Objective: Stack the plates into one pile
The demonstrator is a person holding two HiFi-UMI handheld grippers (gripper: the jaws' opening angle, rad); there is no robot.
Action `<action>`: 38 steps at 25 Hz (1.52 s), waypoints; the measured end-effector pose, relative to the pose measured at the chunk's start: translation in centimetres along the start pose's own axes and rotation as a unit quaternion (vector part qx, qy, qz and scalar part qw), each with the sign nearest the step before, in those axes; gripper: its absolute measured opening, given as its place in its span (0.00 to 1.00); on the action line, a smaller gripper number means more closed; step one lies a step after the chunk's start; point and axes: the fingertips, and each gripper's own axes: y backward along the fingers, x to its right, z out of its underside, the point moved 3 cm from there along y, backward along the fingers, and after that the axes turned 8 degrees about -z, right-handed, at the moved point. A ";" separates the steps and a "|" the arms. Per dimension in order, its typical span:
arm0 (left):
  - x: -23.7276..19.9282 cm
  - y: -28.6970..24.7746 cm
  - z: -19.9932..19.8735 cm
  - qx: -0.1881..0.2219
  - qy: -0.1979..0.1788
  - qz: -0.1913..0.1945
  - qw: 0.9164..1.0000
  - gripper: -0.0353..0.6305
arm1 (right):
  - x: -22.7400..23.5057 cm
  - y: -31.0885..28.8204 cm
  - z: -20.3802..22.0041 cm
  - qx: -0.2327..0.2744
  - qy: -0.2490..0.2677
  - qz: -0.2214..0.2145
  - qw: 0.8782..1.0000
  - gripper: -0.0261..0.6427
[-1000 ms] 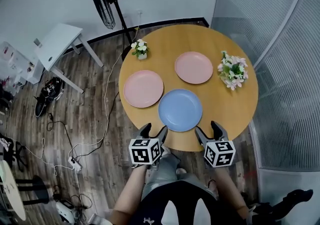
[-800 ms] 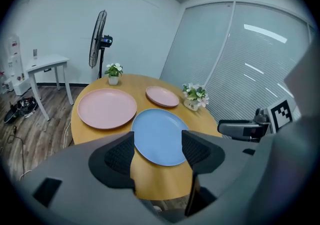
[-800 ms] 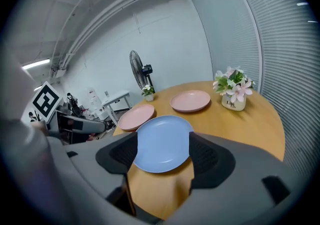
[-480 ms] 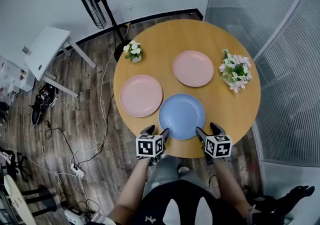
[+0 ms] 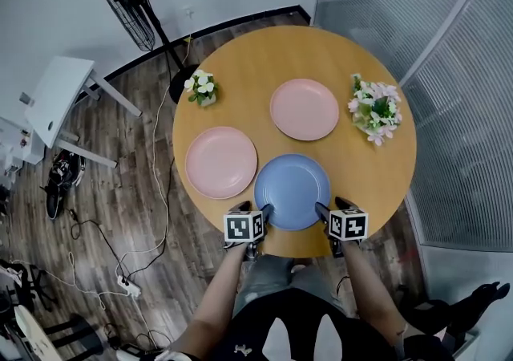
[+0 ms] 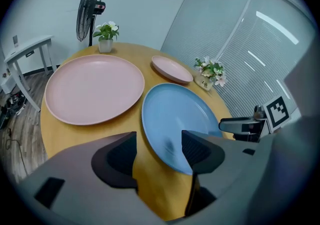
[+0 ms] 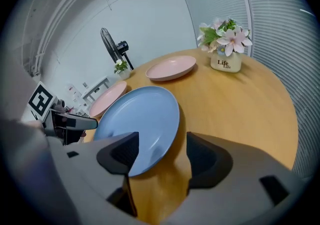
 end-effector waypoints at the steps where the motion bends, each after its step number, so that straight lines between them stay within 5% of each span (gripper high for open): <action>1: -0.1 -0.5 0.0 -0.002 -0.002 0.000 1.000 0.48 | 0.2 -0.3 0.1 -0.002 -0.005 0.002 1.000 0.48; 12: -0.4 -2.8 0.4 -0.013 -0.006 0.010 1.000 0.48 | 0.8 -1.9 1.6 -0.019 -0.022 0.021 0.999 0.36; 17: -0.5 -3.1 1.1 -0.021 -0.023 0.001 1.000 0.28 | 0.7 -2.2 2.2 -0.018 -0.024 0.032 0.999 0.23; 38: 0.4 -1.1 -0.8 0.013 -0.028 0.045 0.998 0.24 | -0.7 0.7 -0.2 0.050 -0.038 0.046 0.997 0.20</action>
